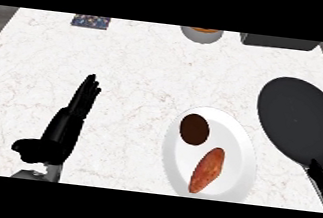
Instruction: Pick the sweet potato from the plate and place it in the pan
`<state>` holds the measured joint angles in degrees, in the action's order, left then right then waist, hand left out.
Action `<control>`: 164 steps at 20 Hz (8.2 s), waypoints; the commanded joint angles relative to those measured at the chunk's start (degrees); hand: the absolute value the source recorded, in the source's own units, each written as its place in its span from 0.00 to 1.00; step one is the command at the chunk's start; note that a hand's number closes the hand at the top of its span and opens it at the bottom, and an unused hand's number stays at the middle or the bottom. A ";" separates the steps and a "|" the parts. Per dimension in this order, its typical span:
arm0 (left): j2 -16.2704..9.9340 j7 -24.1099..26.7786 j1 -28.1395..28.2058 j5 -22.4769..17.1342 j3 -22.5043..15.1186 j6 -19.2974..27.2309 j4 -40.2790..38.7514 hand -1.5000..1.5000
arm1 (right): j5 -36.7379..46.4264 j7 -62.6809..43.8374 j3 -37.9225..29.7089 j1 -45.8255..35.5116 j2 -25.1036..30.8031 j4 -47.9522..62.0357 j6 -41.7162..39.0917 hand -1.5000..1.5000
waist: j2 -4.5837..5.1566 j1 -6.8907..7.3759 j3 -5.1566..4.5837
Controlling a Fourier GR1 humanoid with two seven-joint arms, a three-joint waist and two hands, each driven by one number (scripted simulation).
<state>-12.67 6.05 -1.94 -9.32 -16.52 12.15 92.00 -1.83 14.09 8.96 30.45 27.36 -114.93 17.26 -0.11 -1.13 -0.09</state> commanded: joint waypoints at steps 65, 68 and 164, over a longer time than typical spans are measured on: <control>8.85 -1.00 1.02 8.47 7.01 -9.40 -0.82 0.50 | 52.73 -35.01 16.91 -29.86 -15.92 29.46 -16.41 1.00 | 0.05 1.05 0.09; 6.82 -0.20 0.94 6.78 9.44 -11.24 -0.80 0.50 | 56.74 -37.23 16.74 -28.31 -15.44 24.78 -12.27 1.00 | 0.01 0.96 0.07; 9.48 -3.12 -1.16 8.51 11.75 -13.62 -0.73 0.50 | -1.57 10.71 -44.08 -30.06 -4.53 50.07 -23.53 0.00 | 0.04 0.93 0.07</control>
<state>-1.66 5.49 -2.09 1.24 -6.46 1.02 89.69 -2.10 26.78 -35.72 -3.58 23.29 -58.85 -5.65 -0.12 -0.43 -0.03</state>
